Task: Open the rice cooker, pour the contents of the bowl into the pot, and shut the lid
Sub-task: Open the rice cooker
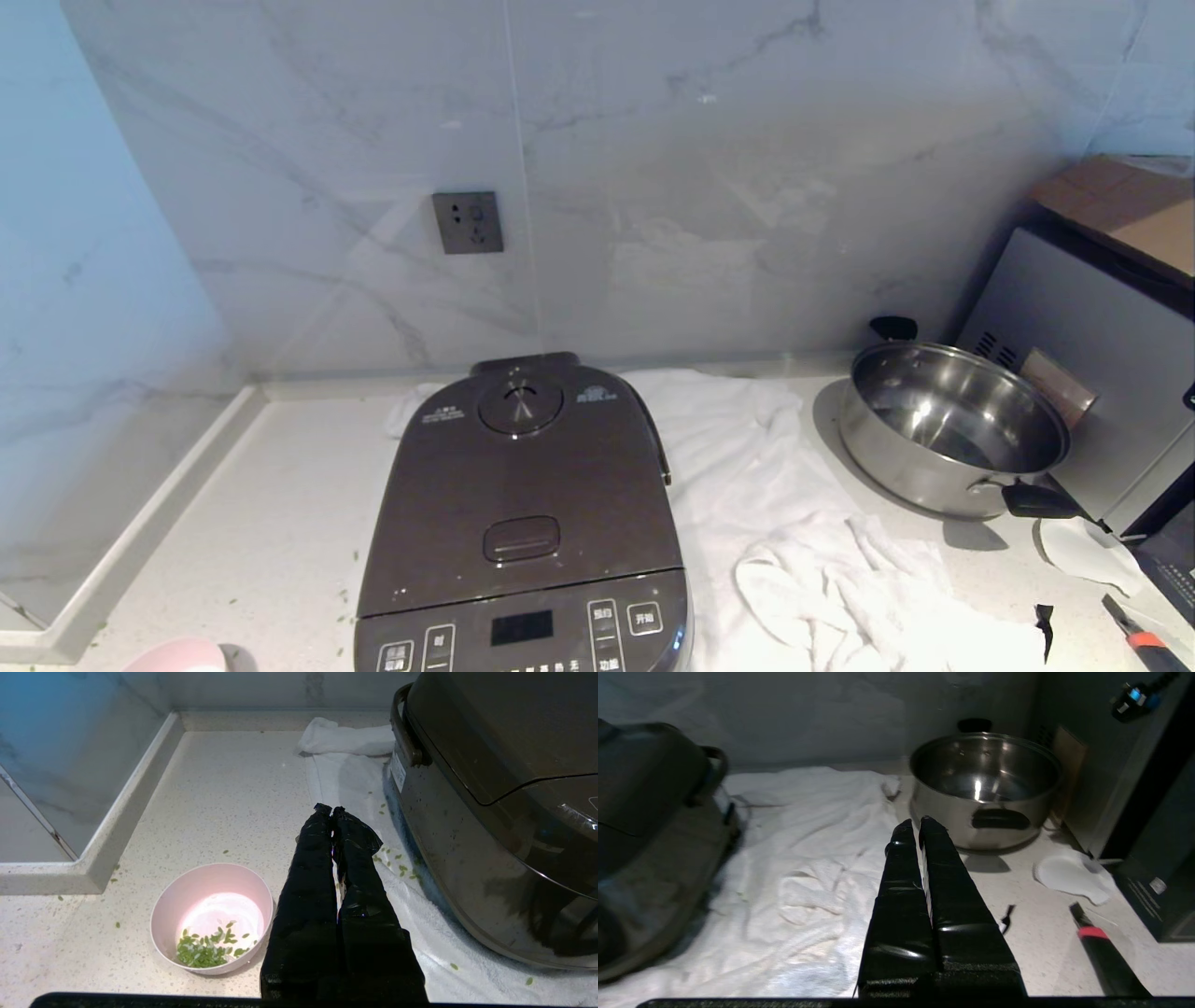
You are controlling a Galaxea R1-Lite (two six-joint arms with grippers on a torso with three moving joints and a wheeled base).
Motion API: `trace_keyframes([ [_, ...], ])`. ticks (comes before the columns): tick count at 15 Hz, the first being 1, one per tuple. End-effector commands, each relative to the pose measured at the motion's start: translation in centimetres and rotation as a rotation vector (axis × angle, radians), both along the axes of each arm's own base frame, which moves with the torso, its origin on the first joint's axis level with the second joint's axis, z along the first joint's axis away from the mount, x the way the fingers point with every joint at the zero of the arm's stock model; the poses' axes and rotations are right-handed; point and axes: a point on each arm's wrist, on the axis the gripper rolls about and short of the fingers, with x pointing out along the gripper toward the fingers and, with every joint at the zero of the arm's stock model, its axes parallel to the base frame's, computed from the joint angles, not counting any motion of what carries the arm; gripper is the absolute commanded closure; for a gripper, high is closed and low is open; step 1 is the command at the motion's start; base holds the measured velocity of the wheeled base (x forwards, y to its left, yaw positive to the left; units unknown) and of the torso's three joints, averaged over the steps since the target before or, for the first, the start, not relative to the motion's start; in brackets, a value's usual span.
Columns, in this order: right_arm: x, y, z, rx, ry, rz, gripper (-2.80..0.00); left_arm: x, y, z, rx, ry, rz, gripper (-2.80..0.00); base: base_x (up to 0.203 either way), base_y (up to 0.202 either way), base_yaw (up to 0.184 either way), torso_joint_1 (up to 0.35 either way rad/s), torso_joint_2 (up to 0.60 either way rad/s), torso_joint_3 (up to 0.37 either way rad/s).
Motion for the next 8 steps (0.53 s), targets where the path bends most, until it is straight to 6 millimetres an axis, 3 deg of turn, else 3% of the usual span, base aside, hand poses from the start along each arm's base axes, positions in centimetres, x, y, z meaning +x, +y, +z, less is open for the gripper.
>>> trace_keyframes([
  [1, 1.0, 0.2, 4.1, 0.032, 0.062, 0.072, 0.0, 0.0, 0.0, 0.0, 0.0, 0.001, 0.0, 0.0, 0.0, 0.0, 0.0, 0.0, 0.0, 0.0],
  [3, 3.0, 0.4, 7.1, 0.077, 0.118, 0.162, 0.0, 0.0, 0.0, 0.0, 0.0, 0.002, 0.0, 0.0, 0.0, 0.0, 0.0, 0.0, 0.0, 0.0],
  [8, 11.4, 1.3, 12.7, 0.129, 0.233, 0.43, 0.0, 0.0, 0.0, 0.0, 0.0, 0.001, 0.0, 0.0, 0.0, 0.0, 0.0, 0.0, 0.0, 0.0],
])
